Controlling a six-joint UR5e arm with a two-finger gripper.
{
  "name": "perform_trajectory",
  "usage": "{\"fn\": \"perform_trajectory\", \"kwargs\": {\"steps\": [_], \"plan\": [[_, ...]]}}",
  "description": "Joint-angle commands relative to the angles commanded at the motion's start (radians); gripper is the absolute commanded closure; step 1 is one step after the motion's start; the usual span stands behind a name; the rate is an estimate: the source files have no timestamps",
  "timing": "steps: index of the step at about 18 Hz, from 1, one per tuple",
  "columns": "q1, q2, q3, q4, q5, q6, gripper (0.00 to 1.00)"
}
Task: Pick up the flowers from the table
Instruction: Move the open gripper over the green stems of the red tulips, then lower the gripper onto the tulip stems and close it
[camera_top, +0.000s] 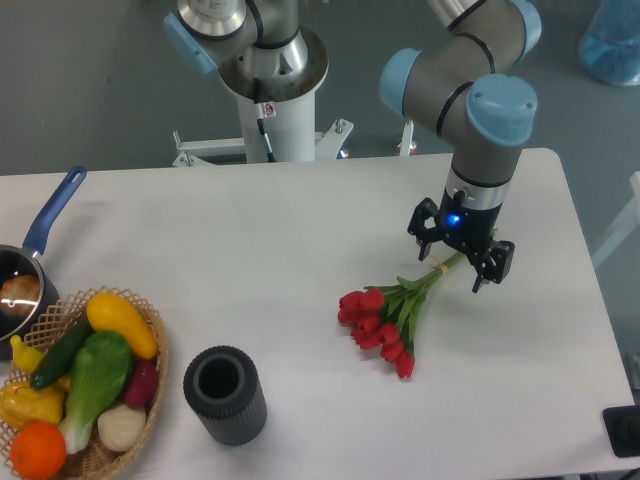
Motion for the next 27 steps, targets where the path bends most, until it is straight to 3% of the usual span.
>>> {"fn": "perform_trajectory", "kwargs": {"steps": [6,13,27], "plan": [[-0.011,0.000,-0.029,0.000,0.084,-0.006,0.00],[-0.017,-0.011,-0.080,0.015,0.060,-0.018,0.00],[-0.080,-0.141,-0.054,0.057,0.060,-0.009,0.00]]}}
